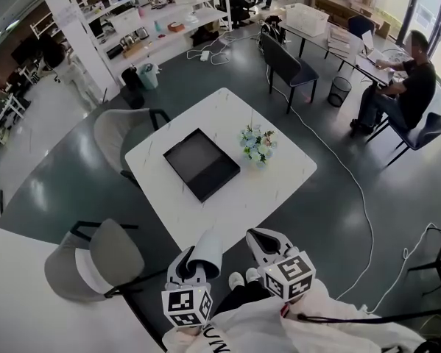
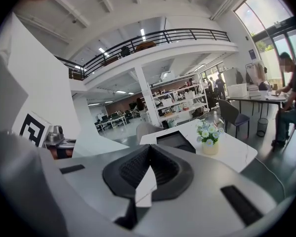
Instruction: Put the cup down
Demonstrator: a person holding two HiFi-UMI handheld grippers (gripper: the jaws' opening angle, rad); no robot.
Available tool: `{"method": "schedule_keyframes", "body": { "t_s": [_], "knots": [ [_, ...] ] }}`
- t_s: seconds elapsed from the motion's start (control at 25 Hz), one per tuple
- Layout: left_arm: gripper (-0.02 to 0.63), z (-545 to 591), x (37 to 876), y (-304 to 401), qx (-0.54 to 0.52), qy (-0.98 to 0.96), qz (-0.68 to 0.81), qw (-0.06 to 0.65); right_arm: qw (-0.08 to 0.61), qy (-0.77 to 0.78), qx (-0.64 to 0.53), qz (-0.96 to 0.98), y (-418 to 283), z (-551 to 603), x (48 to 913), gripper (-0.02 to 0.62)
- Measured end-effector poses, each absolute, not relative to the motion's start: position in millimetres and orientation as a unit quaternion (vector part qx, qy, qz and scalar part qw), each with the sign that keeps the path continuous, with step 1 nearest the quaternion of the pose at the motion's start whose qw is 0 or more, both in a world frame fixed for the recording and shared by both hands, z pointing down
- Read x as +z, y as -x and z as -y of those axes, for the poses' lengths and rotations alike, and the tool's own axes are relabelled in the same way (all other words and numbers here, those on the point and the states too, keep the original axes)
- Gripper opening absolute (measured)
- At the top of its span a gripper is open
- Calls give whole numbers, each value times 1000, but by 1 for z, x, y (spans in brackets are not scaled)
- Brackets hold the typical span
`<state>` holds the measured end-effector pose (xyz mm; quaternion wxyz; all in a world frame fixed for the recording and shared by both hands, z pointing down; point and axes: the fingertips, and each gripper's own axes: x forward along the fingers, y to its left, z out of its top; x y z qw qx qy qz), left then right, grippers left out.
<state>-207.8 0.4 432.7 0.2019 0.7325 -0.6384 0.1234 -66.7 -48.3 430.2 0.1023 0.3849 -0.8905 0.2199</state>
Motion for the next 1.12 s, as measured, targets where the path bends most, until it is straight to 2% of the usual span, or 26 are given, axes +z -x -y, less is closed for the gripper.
{"method": "schedule_keyframes", "body": {
  "t_s": [1.12],
  "knots": [
    [37,81,457,239,168,-743,615,205,102,-404,221,882,75,117,442,5]
  ]
}}
